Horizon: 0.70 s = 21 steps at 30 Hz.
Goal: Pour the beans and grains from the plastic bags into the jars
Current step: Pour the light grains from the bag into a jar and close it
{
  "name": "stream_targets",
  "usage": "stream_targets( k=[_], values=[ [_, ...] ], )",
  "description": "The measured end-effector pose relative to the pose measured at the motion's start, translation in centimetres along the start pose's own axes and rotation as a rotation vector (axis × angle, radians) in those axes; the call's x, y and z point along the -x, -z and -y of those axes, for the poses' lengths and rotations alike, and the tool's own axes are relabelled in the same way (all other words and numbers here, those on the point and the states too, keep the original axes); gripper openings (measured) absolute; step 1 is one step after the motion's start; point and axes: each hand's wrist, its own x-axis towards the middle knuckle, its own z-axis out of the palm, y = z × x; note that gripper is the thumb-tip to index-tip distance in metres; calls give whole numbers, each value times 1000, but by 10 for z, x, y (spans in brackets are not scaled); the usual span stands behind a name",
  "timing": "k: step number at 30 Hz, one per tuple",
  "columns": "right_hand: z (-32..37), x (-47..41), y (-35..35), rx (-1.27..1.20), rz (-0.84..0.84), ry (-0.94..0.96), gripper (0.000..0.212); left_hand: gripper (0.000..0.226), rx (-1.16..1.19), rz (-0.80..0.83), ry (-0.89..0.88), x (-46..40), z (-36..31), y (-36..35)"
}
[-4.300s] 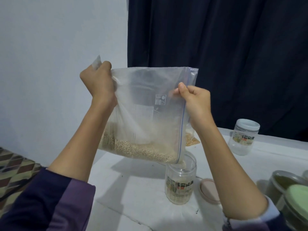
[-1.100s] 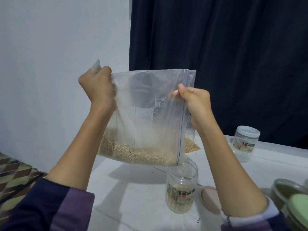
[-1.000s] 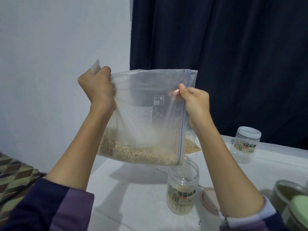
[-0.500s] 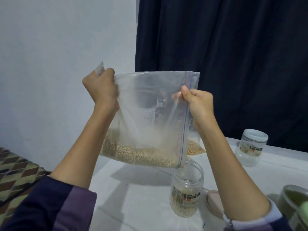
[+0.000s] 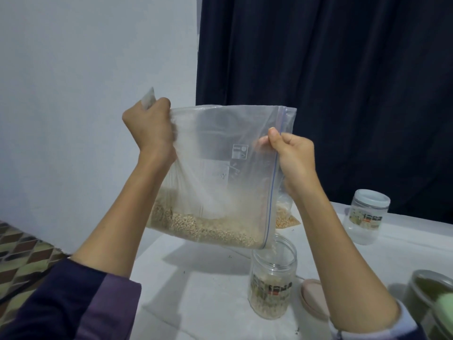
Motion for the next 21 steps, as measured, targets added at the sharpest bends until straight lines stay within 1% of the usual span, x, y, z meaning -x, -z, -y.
stream_targets(
  k=[2,4,7,10,13,15,18,21],
  values=[
    [1,2,1,3,24,-21,33,44,6,2,0,0,0,-1],
    [0,3,2,6,-9,-12,34,44,5,3,1,0,1,-2],
    [-1,4,1,28,4,-23,34,42,19,17,-19,1,3,-2],
    [0,5,2,-11,-42,-40,33,43,7,19,-10,2,4,-2],
    [-1,6,4,13,6,-44,34,41,18,34,-15,3,5,-2],
    [-2,6,6,25,-19,-42,35,43,13,26,16,3,4,-3],
    [-1,4,9,28,19,-76,33,44,6,27,15,4,5,-4],
    [1,4,12,-6,13,-73,32,43,-3,28,20,5,5,-5]
  ],
)
